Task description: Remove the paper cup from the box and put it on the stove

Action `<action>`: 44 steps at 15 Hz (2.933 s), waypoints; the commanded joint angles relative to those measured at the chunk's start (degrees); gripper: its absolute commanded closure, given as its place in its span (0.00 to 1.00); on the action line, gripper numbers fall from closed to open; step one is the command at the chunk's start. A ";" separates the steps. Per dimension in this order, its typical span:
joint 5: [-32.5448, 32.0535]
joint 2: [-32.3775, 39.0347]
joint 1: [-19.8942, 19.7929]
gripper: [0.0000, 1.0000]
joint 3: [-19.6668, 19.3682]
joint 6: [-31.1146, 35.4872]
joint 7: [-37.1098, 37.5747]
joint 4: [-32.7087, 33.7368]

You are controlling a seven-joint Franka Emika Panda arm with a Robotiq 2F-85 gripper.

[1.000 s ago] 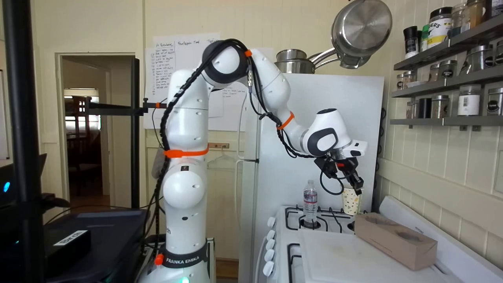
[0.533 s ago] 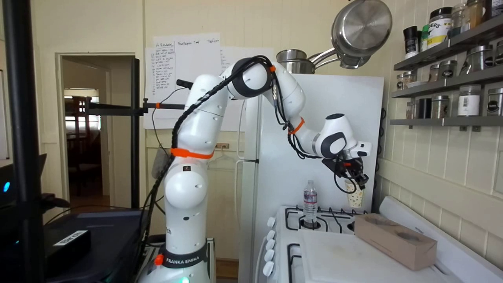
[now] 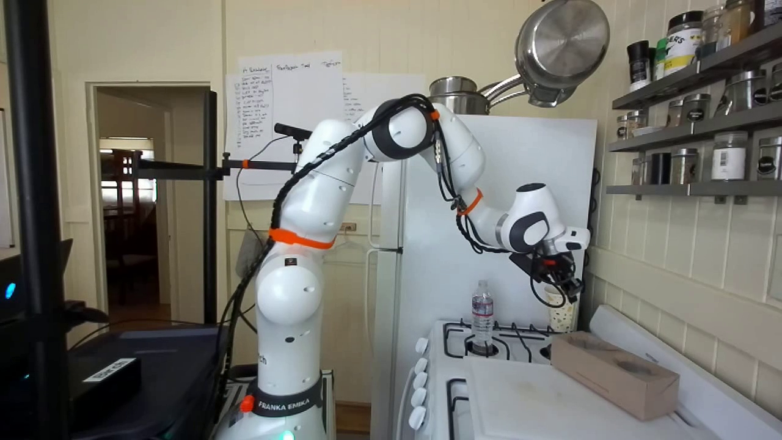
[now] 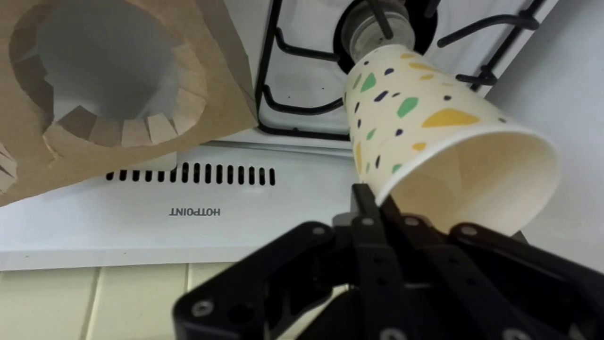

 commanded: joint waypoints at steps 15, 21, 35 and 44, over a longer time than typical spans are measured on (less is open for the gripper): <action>1.42 16.33 6.59 0.99 -4.44 -10.47 2.04 19.66; 0.19 17.10 7.91 0.99 -6.89 -16.67 5.55 21.48; -2.32 15.09 10.74 0.36 -5.31 -15.82 4.46 19.89; -5.22 -0.38 12.82 0.00 -5.97 -8.73 12.57 12.40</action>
